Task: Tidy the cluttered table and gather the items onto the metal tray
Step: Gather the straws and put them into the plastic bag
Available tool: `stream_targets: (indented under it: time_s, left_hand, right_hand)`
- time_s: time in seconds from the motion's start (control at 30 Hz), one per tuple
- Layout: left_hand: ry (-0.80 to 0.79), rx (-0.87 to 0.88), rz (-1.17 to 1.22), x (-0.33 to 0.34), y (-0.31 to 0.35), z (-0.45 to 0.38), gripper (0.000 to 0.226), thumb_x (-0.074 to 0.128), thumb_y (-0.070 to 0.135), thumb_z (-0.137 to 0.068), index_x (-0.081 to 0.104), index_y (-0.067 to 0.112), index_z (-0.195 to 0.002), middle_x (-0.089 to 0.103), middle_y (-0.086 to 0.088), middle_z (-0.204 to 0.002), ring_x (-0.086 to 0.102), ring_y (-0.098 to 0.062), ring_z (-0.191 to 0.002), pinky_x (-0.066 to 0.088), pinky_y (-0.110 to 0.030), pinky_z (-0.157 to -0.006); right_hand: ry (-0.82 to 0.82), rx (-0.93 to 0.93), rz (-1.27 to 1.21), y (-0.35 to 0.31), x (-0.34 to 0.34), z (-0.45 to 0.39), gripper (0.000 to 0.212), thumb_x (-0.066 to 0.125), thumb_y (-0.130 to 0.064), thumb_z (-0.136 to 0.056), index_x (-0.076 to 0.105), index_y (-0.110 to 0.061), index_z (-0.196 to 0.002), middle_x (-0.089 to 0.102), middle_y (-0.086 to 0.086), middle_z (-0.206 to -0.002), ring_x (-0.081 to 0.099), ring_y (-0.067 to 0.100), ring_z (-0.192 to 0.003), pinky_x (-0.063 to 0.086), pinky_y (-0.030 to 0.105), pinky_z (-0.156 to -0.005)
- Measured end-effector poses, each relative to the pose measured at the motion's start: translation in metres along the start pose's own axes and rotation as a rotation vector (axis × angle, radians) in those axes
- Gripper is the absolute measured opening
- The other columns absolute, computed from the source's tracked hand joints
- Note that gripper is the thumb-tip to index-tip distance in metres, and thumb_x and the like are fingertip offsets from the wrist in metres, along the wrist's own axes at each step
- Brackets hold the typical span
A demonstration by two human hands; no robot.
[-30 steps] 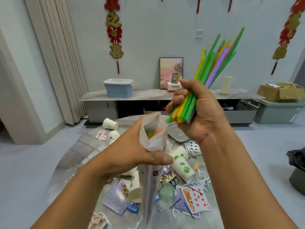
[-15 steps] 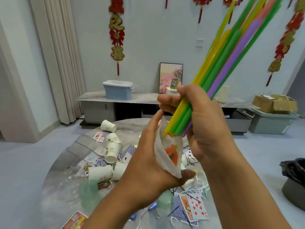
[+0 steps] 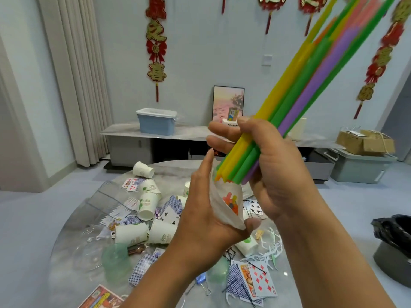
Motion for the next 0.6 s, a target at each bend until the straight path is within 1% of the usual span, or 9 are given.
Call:
stream_targets:
  time_s: [0.07,0.13,0.17,0.23,0.27,0.37,0.5,0.57,0.6]
  left_hand:
    - [-0.014,-0.017,0.018,0.002,-0.003,-0.001,0.126,0.096,0.045,-0.059,0.012,0.056,-0.153,0.036,0.02,-0.154,0.041,-0.003,-0.141,0.046,-0.034,-0.107]
    - [-0.03,-0.033,0.067,0.006,-0.004,-0.001,0.126,0.098,0.038,-0.06,0.015,0.053,-0.154,0.04,0.017,-0.154,0.046,-0.006,-0.139,0.049,-0.04,-0.105]
    - [-0.036,-0.037,0.095,0.007,-0.004,-0.001,0.125,0.098,0.036,-0.06,0.017,0.052,-0.154,0.042,0.017,-0.153,0.047,-0.006,-0.138,0.05,-0.039,-0.105]
    - [-0.052,-0.039,0.166,0.009,-0.006,-0.001,0.121,0.097,0.03,-0.064,0.019,0.05,-0.154,0.044,0.017,-0.152,0.048,-0.005,-0.138,0.05,-0.034,-0.105]
    - [-0.054,-0.045,0.199,0.01,-0.007,-0.001,0.12,0.097,0.027,-0.065,0.02,0.048,-0.155,0.046,0.017,-0.152,0.048,-0.005,-0.137,0.05,-0.035,-0.106]
    - [-0.016,-0.089,0.285,0.01,-0.011,-0.001,0.118,0.097,0.016,-0.064,0.026,0.047,-0.153,0.05,0.014,-0.149,0.053,-0.009,-0.134,0.05,-0.043,-0.106]
    - [0.02,-0.101,0.301,0.011,-0.015,0.0,0.115,0.097,0.013,-0.063,0.031,0.046,-0.151,0.053,0.016,-0.146,0.056,-0.003,-0.129,0.053,-0.025,-0.099]
    - [0.019,-0.097,0.3,0.011,-0.016,-0.001,0.113,0.096,0.011,-0.063,0.032,0.044,-0.151,0.055,0.016,-0.144,0.057,-0.004,-0.128,0.052,-0.02,-0.094]
    - [0.015,-0.095,0.291,0.012,-0.016,-0.002,0.113,0.095,0.011,-0.063,0.032,0.044,-0.151,0.056,0.016,-0.142,0.058,-0.004,-0.127,0.053,-0.019,-0.092]
  right_hand:
    - [-0.01,0.037,-0.054,0.0,-0.002,-0.002,0.025,0.054,-0.02,-0.102,0.054,-0.004,-0.122,0.078,0.011,-0.102,0.077,0.025,-0.092,0.061,0.035,-0.064]
    - [-0.006,0.079,-0.081,0.005,-0.003,-0.004,0.029,0.054,-0.02,-0.101,0.053,-0.003,-0.125,0.078,0.012,-0.102,0.077,0.026,-0.092,0.063,0.038,-0.069]
    - [0.006,0.095,-0.076,0.008,-0.004,-0.005,0.029,0.054,-0.02,-0.101,0.054,-0.003,-0.125,0.078,0.012,-0.101,0.077,0.026,-0.093,0.064,0.039,-0.073]
    - [0.049,0.097,-0.017,0.015,-0.008,-0.007,0.028,0.055,-0.02,-0.101,0.059,-0.002,-0.122,0.079,0.011,-0.1,0.077,0.025,-0.094,0.063,0.04,-0.078]
    - [0.069,0.085,0.007,0.018,-0.009,-0.009,0.027,0.055,-0.02,-0.1,0.062,-0.001,-0.119,0.079,0.01,-0.099,0.077,0.024,-0.094,0.063,0.039,-0.077]
    - [0.126,0.036,0.002,0.022,-0.011,-0.01,0.022,0.056,-0.018,-0.1,0.069,-0.002,-0.108,0.079,0.01,-0.098,0.077,0.022,-0.092,0.063,0.038,-0.071]
    - [0.205,-0.031,-0.02,0.024,-0.014,-0.009,0.015,0.058,-0.017,-0.098,0.069,-0.007,-0.095,0.079,0.009,-0.089,0.078,0.023,-0.085,0.063,0.035,-0.067]
    - [0.219,-0.07,0.046,0.026,-0.014,-0.009,0.017,0.06,-0.018,-0.097,0.068,-0.009,-0.086,0.077,0.008,-0.079,0.078,0.022,-0.081,0.062,0.033,-0.066]
    - [0.218,-0.084,0.102,0.028,-0.014,-0.008,0.016,0.061,-0.019,-0.097,0.067,-0.009,-0.086,0.076,0.008,-0.075,0.078,0.021,-0.08,0.061,0.03,-0.065]
Point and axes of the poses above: each hand's wrist, its own z-axis away from the middle knuckle, its own x-axis out of the palm, y = z × x, the point moved 2 cm from there along -z, towards the middle knuckle
